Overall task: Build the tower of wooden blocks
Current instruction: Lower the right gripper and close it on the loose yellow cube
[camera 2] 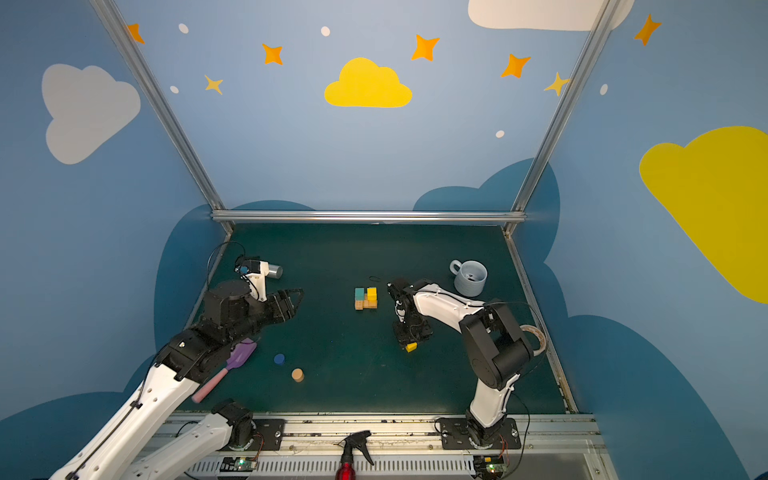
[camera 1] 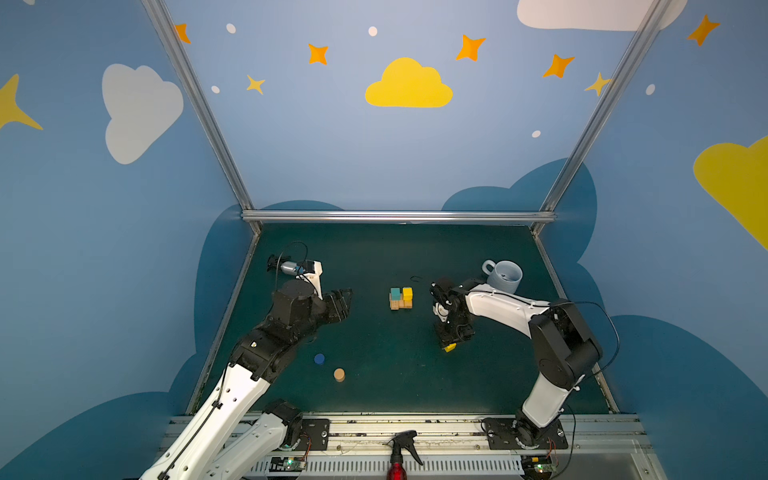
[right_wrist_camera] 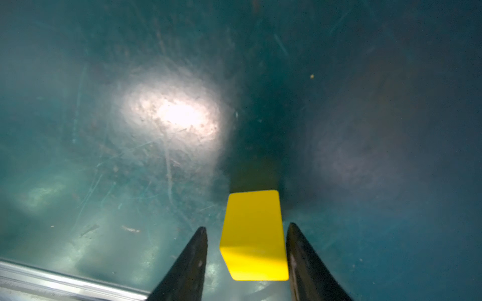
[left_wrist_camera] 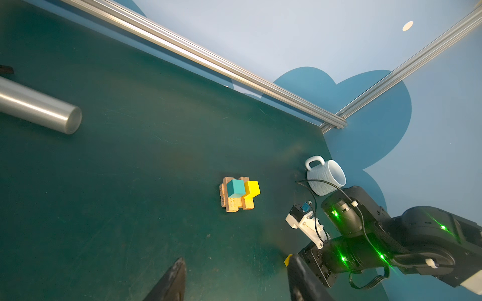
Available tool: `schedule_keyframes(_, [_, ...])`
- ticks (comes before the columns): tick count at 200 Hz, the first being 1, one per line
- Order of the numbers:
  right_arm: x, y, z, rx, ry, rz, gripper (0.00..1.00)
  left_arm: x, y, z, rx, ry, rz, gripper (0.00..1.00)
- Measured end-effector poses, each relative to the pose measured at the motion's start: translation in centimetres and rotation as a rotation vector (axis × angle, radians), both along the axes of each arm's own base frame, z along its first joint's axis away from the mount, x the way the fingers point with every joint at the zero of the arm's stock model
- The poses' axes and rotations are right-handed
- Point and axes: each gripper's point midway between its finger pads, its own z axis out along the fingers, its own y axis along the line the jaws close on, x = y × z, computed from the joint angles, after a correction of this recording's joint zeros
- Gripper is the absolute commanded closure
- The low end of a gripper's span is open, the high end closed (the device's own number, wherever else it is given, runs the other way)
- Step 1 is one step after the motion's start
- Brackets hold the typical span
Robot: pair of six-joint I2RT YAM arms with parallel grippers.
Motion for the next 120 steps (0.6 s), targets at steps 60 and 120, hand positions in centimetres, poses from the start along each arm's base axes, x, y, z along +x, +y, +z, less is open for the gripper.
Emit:
schedule_keyframes(60, [-0.79, 0.16, 0.69, 0.015, 0.0, -0.02, 0.56, -0.11, 0.05, -0.4, 0.003, 0.006, 0.0, 0.38])
schedule_keyframes(120, [-0.9, 0.17, 0.81, 0.009, -0.003, -0.036, 0.56, -0.13, 0.06, -0.49, 0.004, 0.008, 0.0, 0.38])
